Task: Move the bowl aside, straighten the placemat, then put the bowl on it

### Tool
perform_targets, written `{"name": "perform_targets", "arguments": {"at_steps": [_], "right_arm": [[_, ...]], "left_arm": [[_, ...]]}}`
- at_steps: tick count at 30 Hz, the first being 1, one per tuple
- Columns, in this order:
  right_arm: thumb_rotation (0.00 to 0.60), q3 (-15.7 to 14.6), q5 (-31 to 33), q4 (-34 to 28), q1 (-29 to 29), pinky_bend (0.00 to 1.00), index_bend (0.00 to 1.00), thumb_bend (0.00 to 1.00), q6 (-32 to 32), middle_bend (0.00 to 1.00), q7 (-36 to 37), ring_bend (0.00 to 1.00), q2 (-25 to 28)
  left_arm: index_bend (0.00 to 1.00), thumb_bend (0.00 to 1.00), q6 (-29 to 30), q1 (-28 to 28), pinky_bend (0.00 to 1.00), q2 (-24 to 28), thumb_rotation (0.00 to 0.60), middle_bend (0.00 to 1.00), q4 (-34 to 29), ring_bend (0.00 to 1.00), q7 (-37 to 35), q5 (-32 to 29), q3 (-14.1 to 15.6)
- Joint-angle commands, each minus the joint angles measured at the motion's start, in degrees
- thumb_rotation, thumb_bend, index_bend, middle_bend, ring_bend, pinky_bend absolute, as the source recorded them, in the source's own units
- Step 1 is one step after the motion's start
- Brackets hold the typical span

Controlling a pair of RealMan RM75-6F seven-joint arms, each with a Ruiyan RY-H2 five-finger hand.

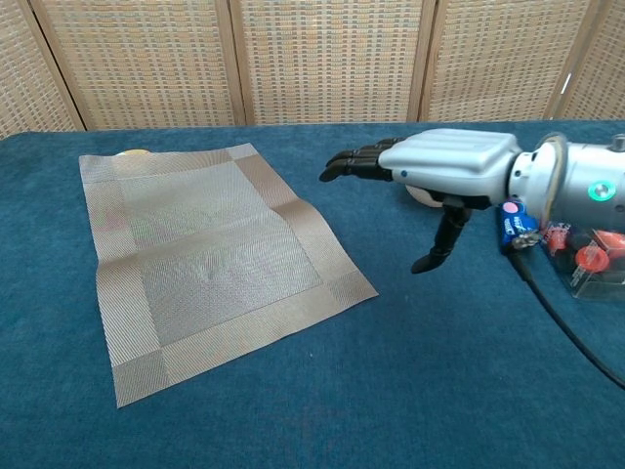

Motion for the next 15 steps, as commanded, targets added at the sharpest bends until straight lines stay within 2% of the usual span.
{"name": "perform_targets", "arguments": {"at_steps": [1, 10, 15], "right_arm": [[0.6, -0.7, 0.4, 4.5, 2.9, 0.0, 0.06, 0.0, -1.7, 0.0, 1.1, 0.0, -4.0], [0.6, -3.7, -0.3, 12.8, 5.2, 0.0, 0.06, 0.0, -2.1, 0.0, 2.8, 0.0, -8.9], [0.6, -4.3, -0.4, 16.2, 6.0, 0.0, 0.06, 0.0, -1.5, 0.0, 1.9, 0.0, -11.7]], "left_arm": [[0.0, 0.0, -0.3, 0.2, 0.0, 0.1, 0.6, 0.0, 0.0, 0.0, -0.3, -0.5, -0.4], [0.0, 0.0, -0.8, 0.9, 0.0, 0.2, 0.6, 0.0, -0.2, 0.0, -0.2, -0.4, -1.0], [0.0, 0.0, -1.6, 0.8, 0.0, 0.0, 0.6, 0.0, -0.1, 0.0, 0.1, -0.7, -1.3]]}}
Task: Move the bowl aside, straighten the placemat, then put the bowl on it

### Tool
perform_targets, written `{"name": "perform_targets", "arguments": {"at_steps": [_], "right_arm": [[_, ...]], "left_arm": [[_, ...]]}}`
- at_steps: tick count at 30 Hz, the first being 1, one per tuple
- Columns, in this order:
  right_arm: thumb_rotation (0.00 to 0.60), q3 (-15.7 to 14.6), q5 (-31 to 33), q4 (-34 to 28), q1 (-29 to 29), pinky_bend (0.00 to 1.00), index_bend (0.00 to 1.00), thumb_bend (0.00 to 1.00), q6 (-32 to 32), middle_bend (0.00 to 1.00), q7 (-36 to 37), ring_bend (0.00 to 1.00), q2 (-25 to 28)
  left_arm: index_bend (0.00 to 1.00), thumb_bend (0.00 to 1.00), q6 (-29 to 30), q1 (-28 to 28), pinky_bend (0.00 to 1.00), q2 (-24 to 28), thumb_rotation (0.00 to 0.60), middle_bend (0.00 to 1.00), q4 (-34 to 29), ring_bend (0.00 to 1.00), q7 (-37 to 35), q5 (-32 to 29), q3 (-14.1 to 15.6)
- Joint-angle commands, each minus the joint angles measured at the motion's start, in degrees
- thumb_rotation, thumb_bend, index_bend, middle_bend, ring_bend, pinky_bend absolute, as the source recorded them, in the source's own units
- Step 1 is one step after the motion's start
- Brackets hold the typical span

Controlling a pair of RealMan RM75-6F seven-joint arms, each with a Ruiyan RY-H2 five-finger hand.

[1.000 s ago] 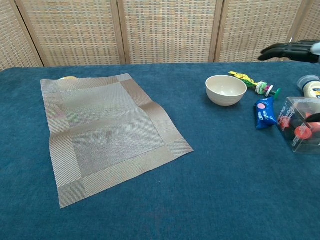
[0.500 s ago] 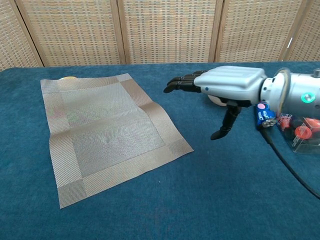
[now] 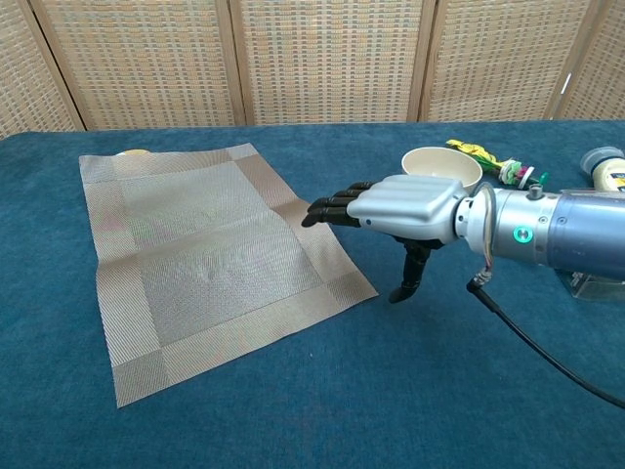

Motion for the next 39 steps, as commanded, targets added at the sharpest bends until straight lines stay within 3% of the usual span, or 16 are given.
{"name": "perform_targets", "arguments": {"at_steps": [1, 22, 29, 33, 39], "right_arm": [[0.6, -0.4, 0.1, 1.7, 0.7, 0.0, 0.06, 0.0, 0.4, 0.0, -0.4, 0.0, -1.9], [0.6, 0.2, 4.5, 9.3, 3.9, 0.0, 0.07, 0.03, -0.3, 0.0, -2.8, 0.0, -9.0], [0.6, 0.4, 5.0, 10.2, 4.6, 0.0, 0.11, 0.44, 0.3, 0.0, -1.7, 0.0, -9.9], [0.6, 0.1, 4.8, 9.9, 4.7, 0.0, 0.13, 0.56, 0.9, 0.0, -1.0, 0.0, -9.7], [0.6, -0.2, 4.6, 9.6, 4.7, 0.0, 0.14, 0.63, 2.1, 0.0, -0.1, 0.0, -9.3]], "left_arm": [[0.0, 0.0, -0.3, 0.0, 0.0, -0.1, 0.6, 0.0, 0.1, 0.0, 0.2, -0.2, -0.2], [0.0, 0.0, -1.9, 0.4, 0.0, 0.0, 0.6, 0.0, 0.4, 0.0, -0.3, -0.6, -1.5], [0.0, 0.0, -2.3, 0.5, 0.0, 0.0, 0.6, 0.0, 0.6, 0.0, -0.5, -0.6, -1.8], [0.0, 0.0, -2.4, 0.6, 0.0, 0.0, 0.6, 0.0, 0.5, 0.0, -0.5, -0.4, -1.8], [0.0, 0.0, -2.5, 0.7, 0.0, 0.2, 0.6, 0.0, 0.3, 0.0, -0.7, 0.0, -1.8]]}}
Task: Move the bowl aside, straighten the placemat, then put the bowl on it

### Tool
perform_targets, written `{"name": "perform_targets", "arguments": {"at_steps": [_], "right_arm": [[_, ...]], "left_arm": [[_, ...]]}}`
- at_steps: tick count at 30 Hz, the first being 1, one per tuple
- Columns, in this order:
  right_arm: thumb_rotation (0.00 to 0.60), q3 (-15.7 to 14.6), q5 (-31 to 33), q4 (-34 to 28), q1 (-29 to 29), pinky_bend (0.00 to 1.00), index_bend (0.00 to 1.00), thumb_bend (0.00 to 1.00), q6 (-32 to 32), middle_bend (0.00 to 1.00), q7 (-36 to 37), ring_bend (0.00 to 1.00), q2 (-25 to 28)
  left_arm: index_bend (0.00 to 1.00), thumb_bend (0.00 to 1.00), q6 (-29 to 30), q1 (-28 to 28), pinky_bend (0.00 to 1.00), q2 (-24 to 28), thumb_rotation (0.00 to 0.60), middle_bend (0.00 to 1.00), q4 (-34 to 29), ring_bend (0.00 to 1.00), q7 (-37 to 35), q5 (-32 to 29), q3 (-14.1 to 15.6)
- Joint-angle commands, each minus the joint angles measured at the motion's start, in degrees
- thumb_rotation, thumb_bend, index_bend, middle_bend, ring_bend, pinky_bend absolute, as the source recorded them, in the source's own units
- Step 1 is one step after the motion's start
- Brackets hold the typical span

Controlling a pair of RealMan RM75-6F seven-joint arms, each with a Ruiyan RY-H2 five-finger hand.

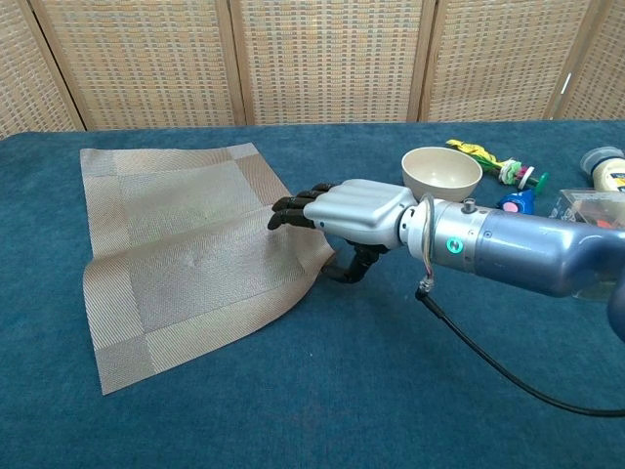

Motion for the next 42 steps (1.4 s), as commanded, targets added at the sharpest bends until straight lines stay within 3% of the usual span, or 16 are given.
{"name": "perform_targets", "arguments": {"at_steps": [1, 20, 29, 34, 42], "right_arm": [[0.6, -0.3, 0.0, 0.0, 0.0, 0.0, 0.15, 0.63, -0.2, 0.0, 0.0, 0.0, 0.3], [0.6, -2.7, -2.3, 2.8, -0.1, 0.0, 0.67, 0.67, 3.1, 0.0, 1.4, 0.0, -0.2], [0.6, -7.3, -8.4, -2.5, -2.2, 0.0, 0.68, 0.67, 10.3, 0.0, 2.8, 0.0, 3.4], [0.6, -13.1, -16.6, -10.3, -4.4, 0.0, 0.68, 0.67, 18.4, 0.0, 1.8, 0.0, 10.3], [0.6, -20.5, -25.4, -19.3, -8.1, 0.0, 0.69, 0.66, 26.3, 0.02, -3.0, 0.0, 21.3]], "left_arm": [[0.0, 0.0, 0.0, 0.1, 0.0, 0.0, 0.6, 0.0, -0.1, 0.0, 0.0, 0.2, 0.0], [0.0, 0.0, -0.7, 0.2, 0.0, 0.0, 0.6, 0.0, 0.0, 0.0, -0.6, 0.1, -0.5], [0.0, 0.0, -1.1, 0.1, 0.0, 0.1, 0.6, 0.0, -0.1, 0.0, -0.8, 0.6, -0.4], [0.0, 0.0, -0.3, 0.6, 0.0, 0.3, 0.6, 0.0, -0.8, 0.0, -1.0, 2.6, 0.2], [0.0, 0.0, 0.4, 1.4, 0.0, 0.2, 0.6, 0.0, -2.0, 0.0, -0.2, 5.5, 1.7]]}}
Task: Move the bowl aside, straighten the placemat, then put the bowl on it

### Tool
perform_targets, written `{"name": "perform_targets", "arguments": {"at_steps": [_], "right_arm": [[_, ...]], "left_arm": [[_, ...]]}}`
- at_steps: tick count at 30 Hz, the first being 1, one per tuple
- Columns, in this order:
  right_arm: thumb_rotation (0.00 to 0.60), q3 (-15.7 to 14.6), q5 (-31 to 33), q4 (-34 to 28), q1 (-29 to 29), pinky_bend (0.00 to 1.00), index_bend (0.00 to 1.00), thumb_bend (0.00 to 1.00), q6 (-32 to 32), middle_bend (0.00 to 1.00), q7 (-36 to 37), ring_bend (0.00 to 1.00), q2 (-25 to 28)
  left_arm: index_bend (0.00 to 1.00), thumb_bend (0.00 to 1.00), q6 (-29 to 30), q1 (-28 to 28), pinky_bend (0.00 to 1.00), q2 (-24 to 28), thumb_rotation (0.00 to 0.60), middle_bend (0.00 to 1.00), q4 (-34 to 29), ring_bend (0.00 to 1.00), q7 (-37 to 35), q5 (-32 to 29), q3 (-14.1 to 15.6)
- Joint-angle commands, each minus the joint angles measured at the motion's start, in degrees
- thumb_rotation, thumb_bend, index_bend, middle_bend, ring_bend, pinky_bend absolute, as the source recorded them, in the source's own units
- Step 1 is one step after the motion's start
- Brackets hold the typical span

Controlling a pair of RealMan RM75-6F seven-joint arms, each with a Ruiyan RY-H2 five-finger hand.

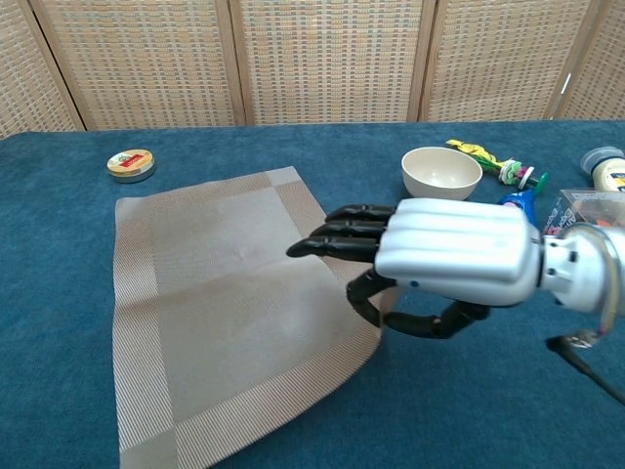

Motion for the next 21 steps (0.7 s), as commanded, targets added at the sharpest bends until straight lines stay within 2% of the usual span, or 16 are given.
{"name": "perform_targets", "arguments": {"at_steps": [1, 5, 11, 15, 21], "right_arm": [[0.6, -4.6, -5.6, -4.2, -2.8, 0.0, 0.69, 0.65, 4.7, 0.02, -4.0, 0.0, 6.4], [0.6, -6.9, -11.4, -2.7, -4.4, 0.0, 0.69, 0.64, 9.5, 0.03, -8.9, 0.0, 11.5], [0.6, -6.0, -16.4, 5.1, -3.4, 0.0, 0.69, 0.62, 12.7, 0.05, -14.0, 0.0, 16.6], [0.6, -4.7, -18.4, 10.7, -1.5, 0.0, 0.69, 0.6, 12.7, 0.06, -15.7, 0.0, 17.5], [0.6, -2.8, -19.0, 18.3, 2.1, 0.0, 0.7, 0.59, 9.2, 0.04, -15.0, 0.0, 15.0]], "left_arm": [[0.0, 0.0, 0.5, 0.4, 0.0, -0.1, 0.6, 0.0, -0.7, 0.0, 0.6, 1.5, 0.7], [0.0, 0.0, 1.7, 1.1, 0.0, -0.3, 0.6, 0.0, -1.4, 0.0, 1.2, 2.9, 1.2], [0.0, 0.0, 2.9, 1.8, 0.0, -0.3, 0.6, 0.0, -1.8, 0.0, 1.9, 4.2, 1.6], [0.0, 0.0, 2.8, 1.8, 0.0, -0.5, 0.6, 0.0, -1.7, 0.0, 2.0, 4.0, 1.5], [0.0, 0.0, 2.3, 1.6, 0.0, -0.6, 0.6, 0.0, -1.1, 0.0, 2.1, 3.0, 1.0]]}}
